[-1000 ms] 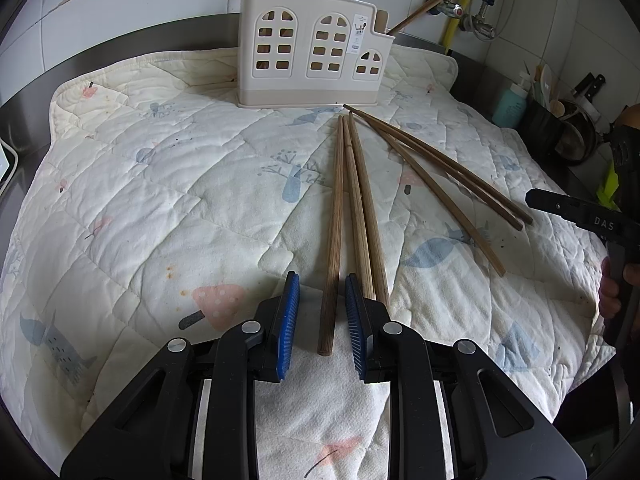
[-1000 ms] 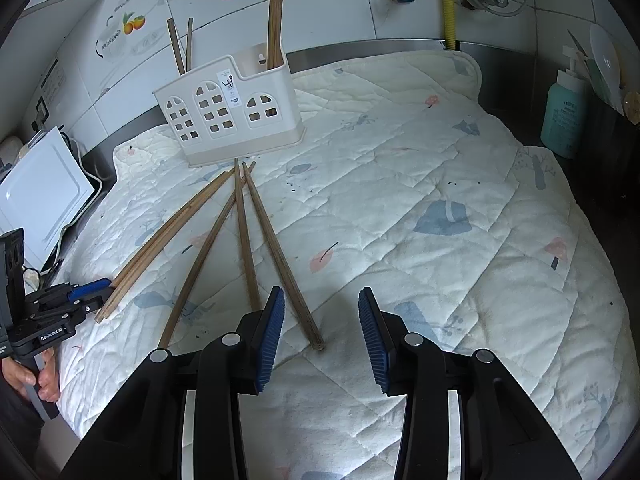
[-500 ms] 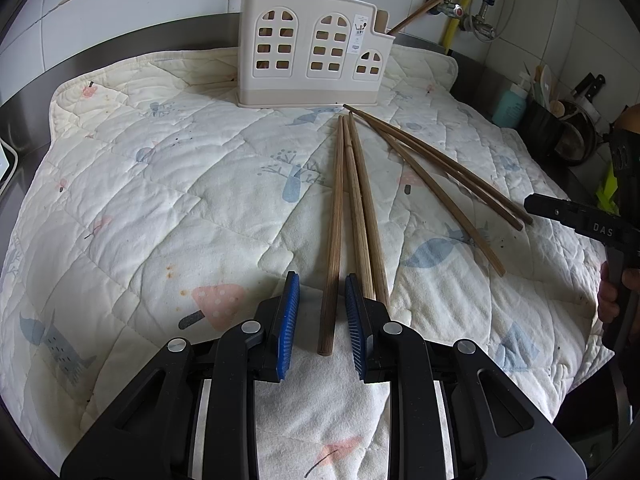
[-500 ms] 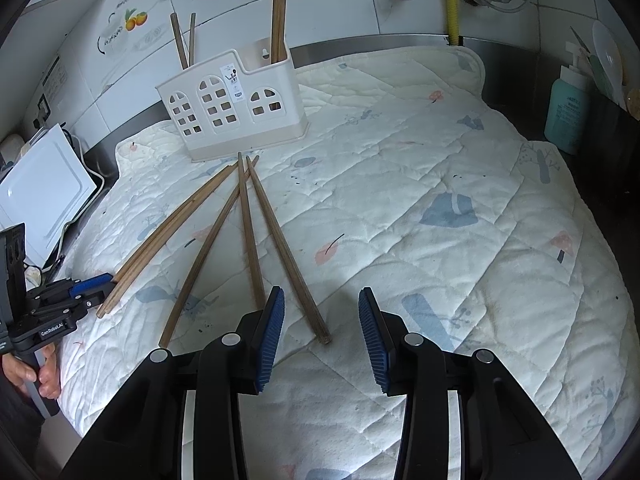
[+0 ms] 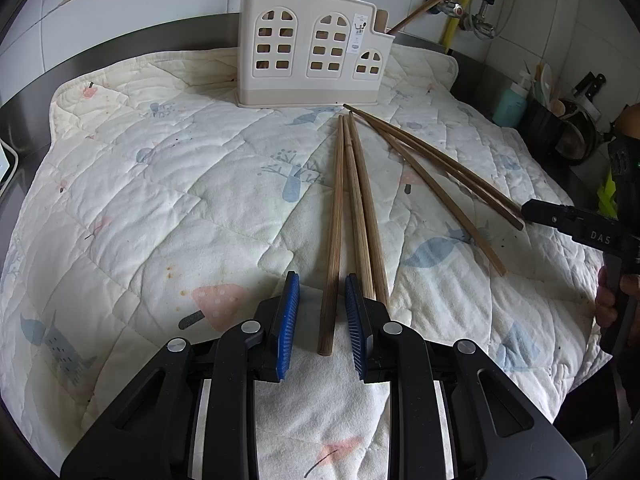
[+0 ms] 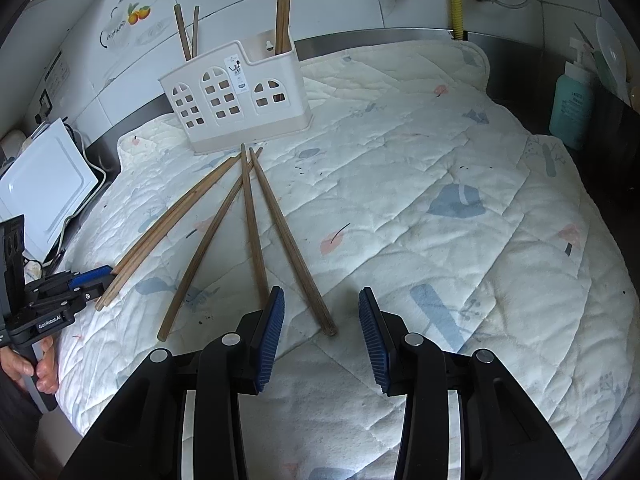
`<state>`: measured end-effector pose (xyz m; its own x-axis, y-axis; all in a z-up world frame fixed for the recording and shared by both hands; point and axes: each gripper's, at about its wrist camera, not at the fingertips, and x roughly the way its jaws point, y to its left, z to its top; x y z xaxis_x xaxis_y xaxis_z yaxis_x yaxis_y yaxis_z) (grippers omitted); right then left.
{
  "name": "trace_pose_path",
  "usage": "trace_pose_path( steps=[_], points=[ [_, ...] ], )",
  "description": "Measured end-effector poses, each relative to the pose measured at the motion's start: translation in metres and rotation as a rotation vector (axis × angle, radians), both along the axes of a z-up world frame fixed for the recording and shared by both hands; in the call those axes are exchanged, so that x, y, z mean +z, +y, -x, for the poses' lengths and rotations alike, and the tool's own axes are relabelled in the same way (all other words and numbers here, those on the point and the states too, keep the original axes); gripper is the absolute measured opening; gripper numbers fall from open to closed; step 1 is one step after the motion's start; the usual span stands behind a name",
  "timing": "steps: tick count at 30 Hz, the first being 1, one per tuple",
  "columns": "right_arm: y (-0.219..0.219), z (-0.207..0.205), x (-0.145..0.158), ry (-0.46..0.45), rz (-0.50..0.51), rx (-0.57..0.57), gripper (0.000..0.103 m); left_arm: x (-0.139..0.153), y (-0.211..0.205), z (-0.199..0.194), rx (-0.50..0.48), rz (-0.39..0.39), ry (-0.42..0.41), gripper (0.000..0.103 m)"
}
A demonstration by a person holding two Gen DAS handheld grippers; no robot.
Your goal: Organize utensils
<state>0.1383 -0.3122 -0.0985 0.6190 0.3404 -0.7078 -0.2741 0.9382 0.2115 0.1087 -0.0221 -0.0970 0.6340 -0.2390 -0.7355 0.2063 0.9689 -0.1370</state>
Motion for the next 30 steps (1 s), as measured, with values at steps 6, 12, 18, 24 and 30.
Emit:
trace_pose_path(
  steps=[6,12,18,24,30],
  points=[
    [0.001,0.0,0.001,-0.002,-0.002,0.006,0.039,0.0,0.001,0.0,0.0,0.008,0.001,0.023],
    [0.004,0.002,0.001,-0.004,0.006,0.01,0.04,0.0,0.004,-0.001,-0.001,0.021,0.003,0.023],
    [0.011,0.005,0.006,-0.027,0.037,0.039,0.04,0.0,0.006,-0.001,0.0,0.048,0.007,0.023],
    [0.013,0.003,0.006,-0.034,0.058,0.049,0.04,-0.001,0.006,-0.001,0.0,0.042,0.006,0.023],
    [0.015,-0.007,0.004,-0.031,0.089,0.065,0.038,0.0,0.004,0.0,0.0,0.021,0.003,0.023]
  ],
)
